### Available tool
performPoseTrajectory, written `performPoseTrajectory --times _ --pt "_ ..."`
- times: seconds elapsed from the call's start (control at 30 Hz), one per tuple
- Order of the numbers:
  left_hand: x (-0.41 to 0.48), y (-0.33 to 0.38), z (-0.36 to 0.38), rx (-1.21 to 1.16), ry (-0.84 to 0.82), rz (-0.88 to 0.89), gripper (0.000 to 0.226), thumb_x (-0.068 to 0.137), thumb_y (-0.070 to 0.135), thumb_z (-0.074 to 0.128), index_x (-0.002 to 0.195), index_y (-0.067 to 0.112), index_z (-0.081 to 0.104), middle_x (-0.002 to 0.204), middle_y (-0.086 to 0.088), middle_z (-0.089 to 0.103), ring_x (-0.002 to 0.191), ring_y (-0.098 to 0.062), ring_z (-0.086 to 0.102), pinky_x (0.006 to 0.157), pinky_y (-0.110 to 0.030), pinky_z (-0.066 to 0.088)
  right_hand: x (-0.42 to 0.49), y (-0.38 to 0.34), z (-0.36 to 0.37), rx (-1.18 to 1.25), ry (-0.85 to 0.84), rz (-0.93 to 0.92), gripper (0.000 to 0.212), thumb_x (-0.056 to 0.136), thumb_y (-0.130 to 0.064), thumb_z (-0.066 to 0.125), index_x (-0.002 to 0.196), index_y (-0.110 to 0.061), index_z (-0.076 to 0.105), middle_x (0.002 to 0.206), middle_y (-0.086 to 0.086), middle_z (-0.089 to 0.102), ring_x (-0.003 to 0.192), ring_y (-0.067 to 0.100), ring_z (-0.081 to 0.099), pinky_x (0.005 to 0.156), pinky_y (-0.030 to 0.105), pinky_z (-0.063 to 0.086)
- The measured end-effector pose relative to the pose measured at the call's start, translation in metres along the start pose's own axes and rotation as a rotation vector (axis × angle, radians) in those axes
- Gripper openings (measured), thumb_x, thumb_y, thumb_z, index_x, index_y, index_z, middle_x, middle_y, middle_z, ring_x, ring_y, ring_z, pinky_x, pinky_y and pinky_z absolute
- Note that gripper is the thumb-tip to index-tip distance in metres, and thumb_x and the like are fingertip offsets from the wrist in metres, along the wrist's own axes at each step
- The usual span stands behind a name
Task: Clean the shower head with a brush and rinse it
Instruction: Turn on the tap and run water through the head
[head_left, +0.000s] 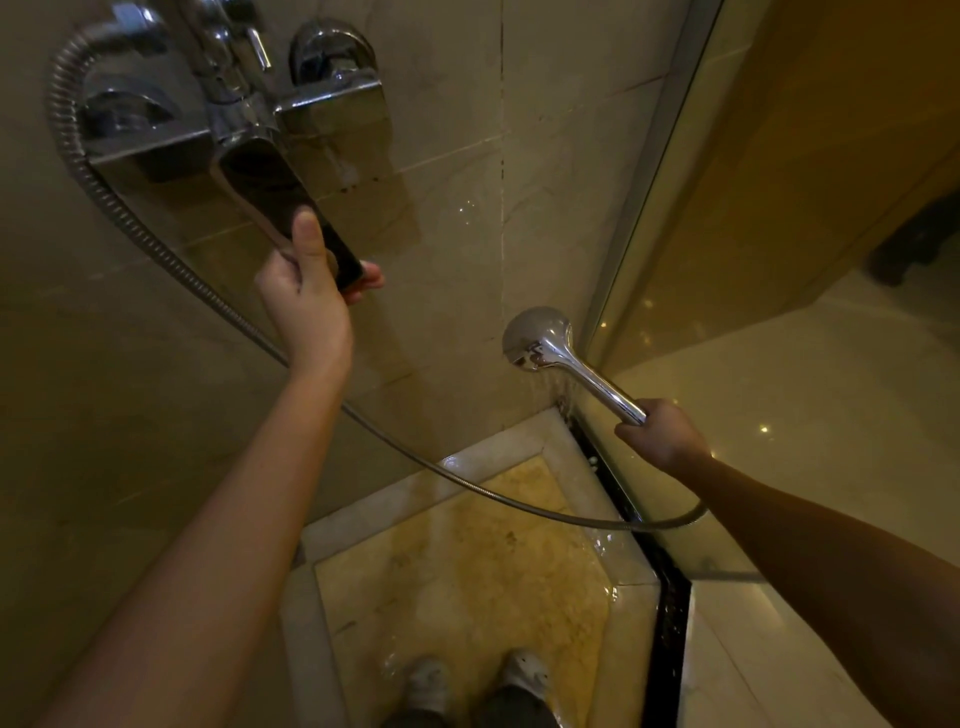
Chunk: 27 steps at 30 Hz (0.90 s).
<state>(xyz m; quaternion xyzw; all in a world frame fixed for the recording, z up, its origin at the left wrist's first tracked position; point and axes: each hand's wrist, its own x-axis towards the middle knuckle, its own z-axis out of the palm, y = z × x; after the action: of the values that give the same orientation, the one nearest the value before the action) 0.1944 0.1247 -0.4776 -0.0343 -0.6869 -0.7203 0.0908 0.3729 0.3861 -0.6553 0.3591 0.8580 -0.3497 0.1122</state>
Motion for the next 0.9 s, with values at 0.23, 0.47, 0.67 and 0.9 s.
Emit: performPoseTrajectory --times 0.23,0.47,0.67,0.9 --pt "0.002 -0.004 -0.001 0.005 -0.013 0.015 0.034 0.099 0.035 0.037 0.075 0.015 0.051 0.052 0.005 0.067 0.051 -0.008 0.067 0.045 -0.016 0.048 -0.001 -0.001 -0.003 -0.037 0.017 -0.003 0.014 0.084 -0.025 0.063 0.096 -0.018 0.065 0.072 0.001 0.063 0.068 0.019 0.063 0.064 0.036 0.057" --pt "0.002 -0.002 -0.001 0.009 -0.003 0.004 0.032 0.099 0.036 0.037 0.075 0.018 0.051 0.051 0.006 0.067 0.051 -0.007 0.067 0.045 -0.016 0.047 -0.005 -0.002 -0.004 -0.026 0.014 -0.018 0.014 0.087 -0.022 0.062 0.099 -0.014 0.066 0.067 -0.003 0.058 0.062 0.013 0.056 0.050 0.022 0.036" --pt "0.002 -0.002 -0.001 0.019 0.005 -0.001 0.032 0.098 0.038 0.037 0.075 0.019 0.050 0.053 0.004 0.067 0.053 -0.009 0.068 0.046 -0.017 0.047 -0.005 0.000 -0.002 -0.014 0.031 -0.021 0.016 0.088 -0.022 0.062 0.101 -0.014 0.065 0.067 -0.004 0.057 0.062 0.012 0.055 0.049 0.022 0.036" --pt "0.001 -0.002 0.002 0.001 0.038 -0.014 0.032 0.098 0.036 0.039 0.074 0.018 0.049 0.052 0.002 0.066 0.052 -0.010 0.067 0.044 -0.017 0.046 -0.004 0.001 0.006 0.035 -0.003 -0.016 0.008 0.085 -0.023 0.063 0.093 -0.021 0.062 0.071 0.001 0.063 0.065 0.017 0.062 0.059 0.032 0.053"
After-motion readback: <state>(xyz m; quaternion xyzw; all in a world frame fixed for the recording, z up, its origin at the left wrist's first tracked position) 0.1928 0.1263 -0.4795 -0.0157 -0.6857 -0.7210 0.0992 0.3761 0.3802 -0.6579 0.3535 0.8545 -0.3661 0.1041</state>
